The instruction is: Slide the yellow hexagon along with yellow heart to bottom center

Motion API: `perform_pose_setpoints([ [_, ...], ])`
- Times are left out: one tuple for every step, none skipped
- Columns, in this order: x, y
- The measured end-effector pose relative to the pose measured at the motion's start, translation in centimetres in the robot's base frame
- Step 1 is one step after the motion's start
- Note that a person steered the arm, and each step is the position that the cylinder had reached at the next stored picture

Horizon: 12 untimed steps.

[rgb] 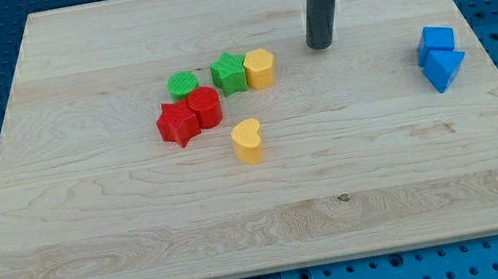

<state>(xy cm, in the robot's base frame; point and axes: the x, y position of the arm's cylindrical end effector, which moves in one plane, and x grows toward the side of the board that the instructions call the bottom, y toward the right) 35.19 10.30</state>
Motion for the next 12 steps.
perform_pose_setpoints([
  [0.0,-0.6],
  [0.0,-1.2],
  [0.0,-1.8],
  [0.0,-2.0],
  [-0.1,-2.0],
  [-0.1,-2.0],
  [0.0,-3.5],
  [1.4,-7.6],
  [4.7,-9.7],
  [7.8,-10.1],
  [10.8,-9.5],
  [13.9,-9.4],
])
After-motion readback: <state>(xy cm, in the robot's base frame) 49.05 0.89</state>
